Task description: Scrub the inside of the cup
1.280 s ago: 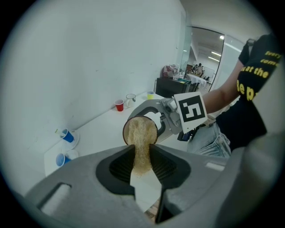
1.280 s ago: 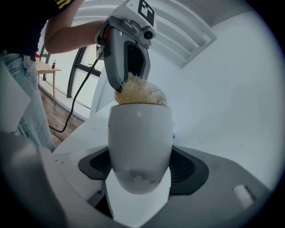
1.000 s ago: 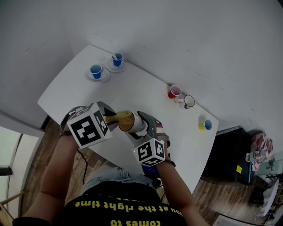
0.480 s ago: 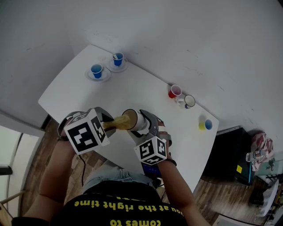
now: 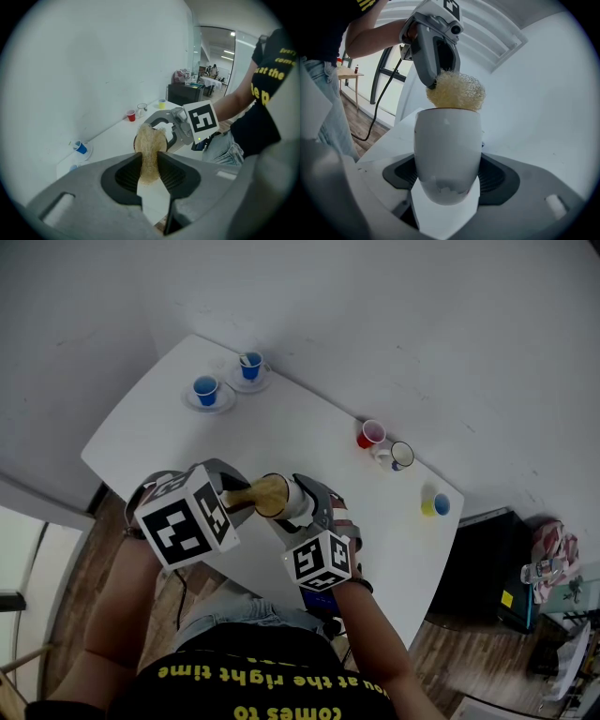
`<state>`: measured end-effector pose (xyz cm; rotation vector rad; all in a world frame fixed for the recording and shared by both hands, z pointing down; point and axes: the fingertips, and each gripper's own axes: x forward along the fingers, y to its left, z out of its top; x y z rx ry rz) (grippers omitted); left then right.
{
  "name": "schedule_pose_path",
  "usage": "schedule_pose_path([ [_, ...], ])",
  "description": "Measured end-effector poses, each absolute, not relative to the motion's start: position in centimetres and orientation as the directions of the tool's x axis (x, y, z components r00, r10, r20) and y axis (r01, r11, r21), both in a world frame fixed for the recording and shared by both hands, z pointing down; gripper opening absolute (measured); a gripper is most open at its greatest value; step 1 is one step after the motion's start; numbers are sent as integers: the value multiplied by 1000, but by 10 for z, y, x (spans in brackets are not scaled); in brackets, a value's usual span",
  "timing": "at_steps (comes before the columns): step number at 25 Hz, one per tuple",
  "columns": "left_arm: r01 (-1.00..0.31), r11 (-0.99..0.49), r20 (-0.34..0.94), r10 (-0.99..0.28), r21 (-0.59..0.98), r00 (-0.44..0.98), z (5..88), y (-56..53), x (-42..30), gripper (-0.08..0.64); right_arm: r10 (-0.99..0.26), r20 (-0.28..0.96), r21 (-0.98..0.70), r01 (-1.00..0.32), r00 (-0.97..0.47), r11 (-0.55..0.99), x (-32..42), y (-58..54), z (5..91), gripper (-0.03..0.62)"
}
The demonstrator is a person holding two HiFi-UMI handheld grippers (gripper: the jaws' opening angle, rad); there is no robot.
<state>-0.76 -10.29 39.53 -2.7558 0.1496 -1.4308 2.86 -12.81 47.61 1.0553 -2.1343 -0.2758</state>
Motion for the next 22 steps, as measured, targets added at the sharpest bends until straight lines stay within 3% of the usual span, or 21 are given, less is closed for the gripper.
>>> schedule_pose_path([
  [10, -169, -981, 811, -176, -97, 557, 408, -130, -17, 100, -761, 508, 483, -599, -403, 639, 27, -127, 474, 382],
  [22, -144, -989, 845, -85, -10, 527, 421, -103, -32, 100, -779, 499, 489, -619, -380, 615, 36, -134, 472, 382],
])
